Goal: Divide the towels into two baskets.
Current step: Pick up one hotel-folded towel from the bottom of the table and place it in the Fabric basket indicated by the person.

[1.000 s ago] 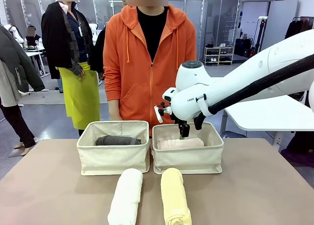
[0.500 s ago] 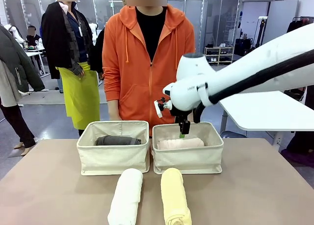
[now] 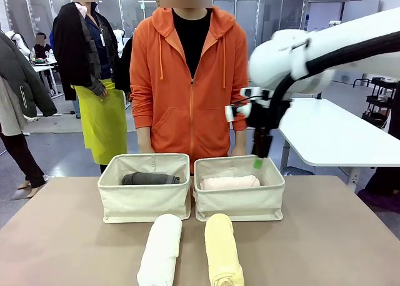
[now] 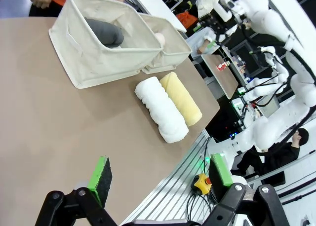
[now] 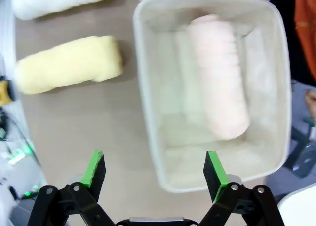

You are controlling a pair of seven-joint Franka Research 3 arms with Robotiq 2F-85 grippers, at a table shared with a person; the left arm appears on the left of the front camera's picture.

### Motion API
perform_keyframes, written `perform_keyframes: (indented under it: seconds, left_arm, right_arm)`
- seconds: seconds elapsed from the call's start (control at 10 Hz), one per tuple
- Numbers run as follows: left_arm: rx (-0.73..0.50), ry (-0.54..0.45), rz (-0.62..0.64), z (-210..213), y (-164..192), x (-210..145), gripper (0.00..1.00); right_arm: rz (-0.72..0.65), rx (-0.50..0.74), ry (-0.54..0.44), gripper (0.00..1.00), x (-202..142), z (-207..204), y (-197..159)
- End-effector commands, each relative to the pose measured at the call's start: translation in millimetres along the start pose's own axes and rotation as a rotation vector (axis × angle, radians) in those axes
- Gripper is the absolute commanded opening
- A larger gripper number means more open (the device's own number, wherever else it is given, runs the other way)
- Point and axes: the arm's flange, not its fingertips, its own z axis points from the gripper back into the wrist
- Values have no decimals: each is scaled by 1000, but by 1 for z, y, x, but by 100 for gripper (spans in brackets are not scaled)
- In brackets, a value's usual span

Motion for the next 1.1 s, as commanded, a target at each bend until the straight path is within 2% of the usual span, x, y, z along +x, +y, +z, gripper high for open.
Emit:
perform_keyframes:
  seconds: [0.0, 0.2, 0.3, 0.5, 0.7, 1.0]
  left_arm:
    - [-14, -15, -11, 2, -2, 0, 100]
    - [-14, -15, -11, 2, -2, 0, 100]
    - [-14, -15, -11, 2, -2, 0, 100]
    - [-14, -15, -11, 2, -2, 0, 100]
    - [-14, -15, -11, 2, -2, 0, 100]
    - [-14, -15, -11, 2, -2, 0, 100]
  right_arm:
    - [-130, 92, -164, 100, -68, 5, 31]
    - [-229, 235, -350, 100, -141, 16, 40]
    - [-290, 291, -377, 100, -175, 19, 45]
    - [-409, 403, -529, 100, -240, 24, 51]
    - [-578, 448, -693, 100, -320, 22, 55]
    - [-973, 455, -891, 100, -434, -2, 86]
